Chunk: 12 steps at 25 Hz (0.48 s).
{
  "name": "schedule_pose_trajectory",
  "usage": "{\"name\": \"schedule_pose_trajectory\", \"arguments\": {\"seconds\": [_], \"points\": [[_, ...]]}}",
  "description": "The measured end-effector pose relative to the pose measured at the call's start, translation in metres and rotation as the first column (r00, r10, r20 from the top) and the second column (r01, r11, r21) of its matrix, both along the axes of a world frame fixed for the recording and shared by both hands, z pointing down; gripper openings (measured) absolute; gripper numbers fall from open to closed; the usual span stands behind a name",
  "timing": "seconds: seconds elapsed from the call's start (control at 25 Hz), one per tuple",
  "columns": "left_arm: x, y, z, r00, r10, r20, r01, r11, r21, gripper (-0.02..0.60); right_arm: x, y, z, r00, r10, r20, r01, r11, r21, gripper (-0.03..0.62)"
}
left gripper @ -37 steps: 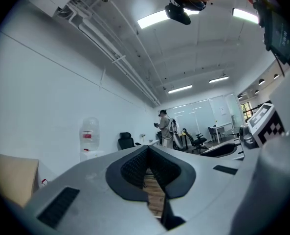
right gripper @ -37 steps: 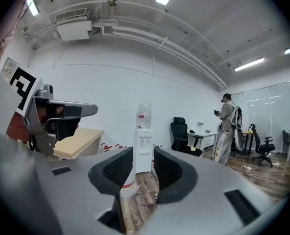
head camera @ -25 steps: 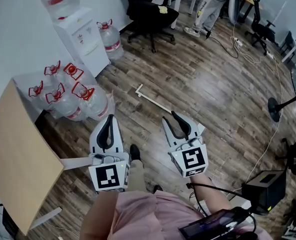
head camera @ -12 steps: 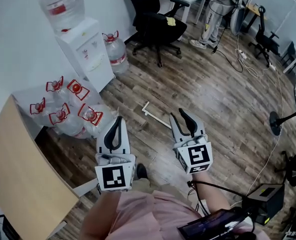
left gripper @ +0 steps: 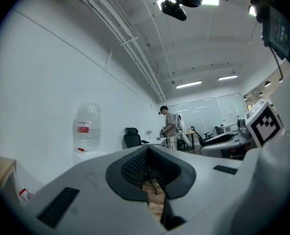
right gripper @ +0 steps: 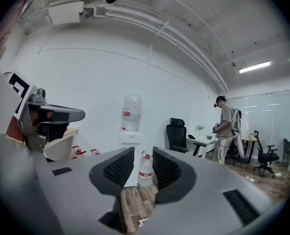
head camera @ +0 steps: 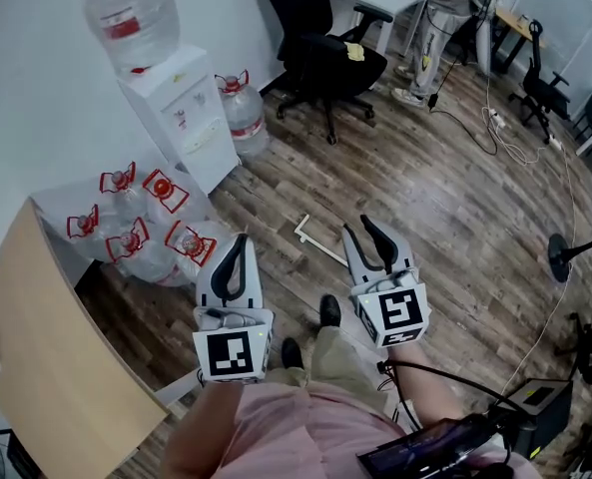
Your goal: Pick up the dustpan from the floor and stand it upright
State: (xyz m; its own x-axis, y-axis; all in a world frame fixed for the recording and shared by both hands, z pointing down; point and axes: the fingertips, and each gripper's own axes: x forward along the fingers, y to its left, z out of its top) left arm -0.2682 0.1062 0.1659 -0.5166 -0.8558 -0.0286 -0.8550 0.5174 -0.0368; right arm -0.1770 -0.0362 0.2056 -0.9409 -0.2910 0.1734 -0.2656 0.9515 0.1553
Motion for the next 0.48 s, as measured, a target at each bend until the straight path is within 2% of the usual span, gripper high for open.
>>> {"name": "schedule_pose_trajectory", "arguments": {"seconds": [0.28, 0.48], "points": [[-0.026, -0.047, 0.024, 1.0, 0.001, -0.017, -0.002, 0.999, -0.033, 0.009, -0.034, -0.038, 0.027, 0.999, -0.036, -0.01, 0.036, 0.999, -0.031, 0.117], [-0.062, -0.094, 0.057, 0.999, 0.0, -0.043, -0.002, 0.999, -0.052, 0.009, -0.081, -0.08, 0.066, 0.996, -0.084, -0.042, 0.081, 0.995, -0.059, 0.112]]}}
